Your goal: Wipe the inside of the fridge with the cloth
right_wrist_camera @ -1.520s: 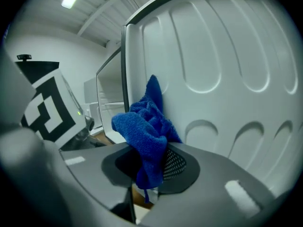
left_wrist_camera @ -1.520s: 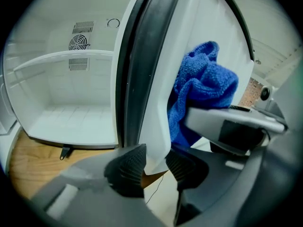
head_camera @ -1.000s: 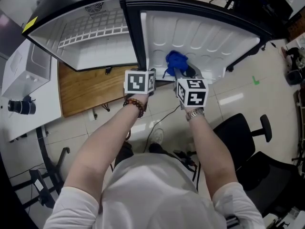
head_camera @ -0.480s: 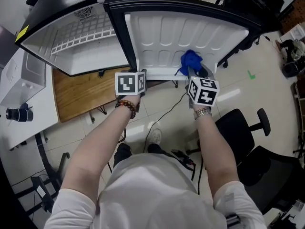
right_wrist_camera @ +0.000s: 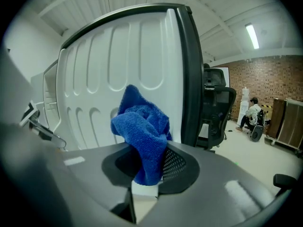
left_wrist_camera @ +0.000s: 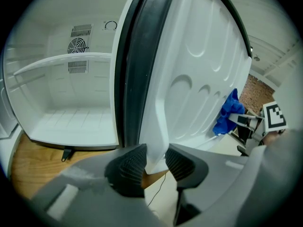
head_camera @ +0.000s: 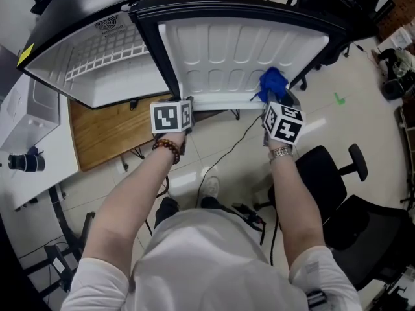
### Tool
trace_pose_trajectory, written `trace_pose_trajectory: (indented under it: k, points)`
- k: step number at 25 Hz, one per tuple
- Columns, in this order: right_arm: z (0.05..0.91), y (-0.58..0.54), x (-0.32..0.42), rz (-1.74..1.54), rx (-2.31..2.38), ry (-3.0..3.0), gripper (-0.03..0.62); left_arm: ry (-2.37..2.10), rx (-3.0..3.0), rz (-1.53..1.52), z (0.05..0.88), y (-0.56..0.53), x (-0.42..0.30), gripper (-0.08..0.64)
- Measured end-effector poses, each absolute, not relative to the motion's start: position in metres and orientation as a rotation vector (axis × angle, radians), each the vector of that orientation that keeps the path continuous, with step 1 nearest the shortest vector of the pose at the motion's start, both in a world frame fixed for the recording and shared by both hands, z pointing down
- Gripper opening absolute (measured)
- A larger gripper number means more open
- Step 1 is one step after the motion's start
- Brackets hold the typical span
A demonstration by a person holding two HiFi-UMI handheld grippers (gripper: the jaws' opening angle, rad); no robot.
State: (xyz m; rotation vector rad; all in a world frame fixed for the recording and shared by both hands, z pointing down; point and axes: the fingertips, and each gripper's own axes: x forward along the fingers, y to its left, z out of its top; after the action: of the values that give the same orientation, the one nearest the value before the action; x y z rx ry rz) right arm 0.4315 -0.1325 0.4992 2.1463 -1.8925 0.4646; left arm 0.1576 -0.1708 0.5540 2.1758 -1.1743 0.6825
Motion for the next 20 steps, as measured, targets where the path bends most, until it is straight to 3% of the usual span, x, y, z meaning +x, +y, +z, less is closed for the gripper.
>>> trace_pose_trajectory:
  k: [10,20]
  points:
    - [0.484,-0.126,0.427,0.434,2.159,-1.938,0.084,-1.157,2.165,0.671,0.553,-0.17,0.158,0.135]
    - [0.481,-0.109,0.296,0.383,1.857,-2.272,0.084,-1.075,2.219,0.653,0.546,-0.153,0.158,0.172]
